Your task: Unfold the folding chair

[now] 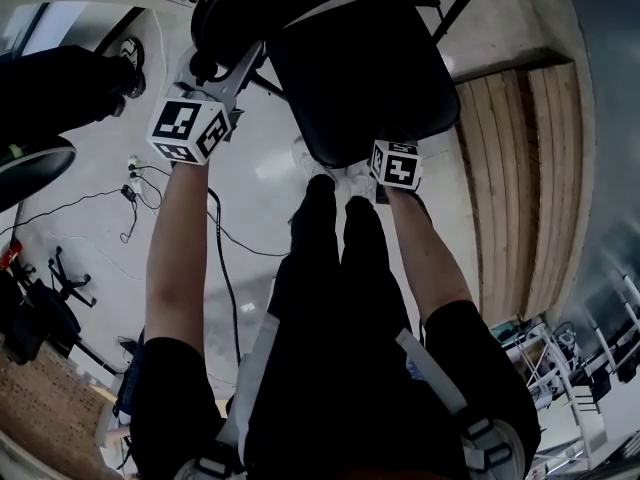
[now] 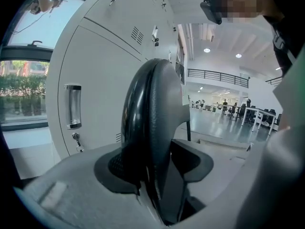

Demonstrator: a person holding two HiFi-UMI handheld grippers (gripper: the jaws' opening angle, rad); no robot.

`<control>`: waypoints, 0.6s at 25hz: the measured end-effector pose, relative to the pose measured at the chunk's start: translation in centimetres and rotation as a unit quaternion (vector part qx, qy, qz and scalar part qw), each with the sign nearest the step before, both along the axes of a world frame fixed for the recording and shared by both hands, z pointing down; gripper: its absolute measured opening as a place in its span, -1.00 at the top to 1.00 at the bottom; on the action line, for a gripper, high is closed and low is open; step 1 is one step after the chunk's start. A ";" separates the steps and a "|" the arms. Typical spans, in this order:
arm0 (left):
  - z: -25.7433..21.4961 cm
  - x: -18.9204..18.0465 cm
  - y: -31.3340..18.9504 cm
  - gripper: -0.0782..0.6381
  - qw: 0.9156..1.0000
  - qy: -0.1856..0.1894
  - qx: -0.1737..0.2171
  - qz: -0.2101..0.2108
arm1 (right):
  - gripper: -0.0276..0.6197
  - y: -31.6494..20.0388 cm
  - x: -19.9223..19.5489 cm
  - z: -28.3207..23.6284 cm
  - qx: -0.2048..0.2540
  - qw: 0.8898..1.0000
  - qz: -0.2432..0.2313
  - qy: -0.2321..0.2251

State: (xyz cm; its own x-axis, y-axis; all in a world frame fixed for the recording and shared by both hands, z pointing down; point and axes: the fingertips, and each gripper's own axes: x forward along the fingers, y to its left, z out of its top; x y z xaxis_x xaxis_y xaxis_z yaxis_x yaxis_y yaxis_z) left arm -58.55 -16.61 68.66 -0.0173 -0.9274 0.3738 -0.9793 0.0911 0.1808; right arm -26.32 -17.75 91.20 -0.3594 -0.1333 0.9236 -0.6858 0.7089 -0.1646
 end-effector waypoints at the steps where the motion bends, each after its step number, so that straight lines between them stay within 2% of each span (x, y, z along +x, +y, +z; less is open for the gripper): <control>1: 0.2 -0.3 -0.2 0.17 1.000 0.001 0.000 0.000 | 0.90 0.1 -0.1 0.3 -0.004 1.000 -0.004 0.004; 5: 1.0 -1.3 -0.9 0.17 1.000 0.008 -0.001 0.002 | 0.90 0.6 -0.2 1.2 -0.001 0.999 -0.030 0.014; 10: 2.4 -2.6 -1.4 0.16 1.000 0.020 -0.006 0.005 | 0.90 1.6 -0.2 2.5 -0.021 0.999 -0.019 0.027; 15: 3.6 -3.7 -1.8 0.13 1.000 0.027 -0.009 0.002 | 0.90 2.0 0.7 4.8 -0.027 0.998 -0.027 0.049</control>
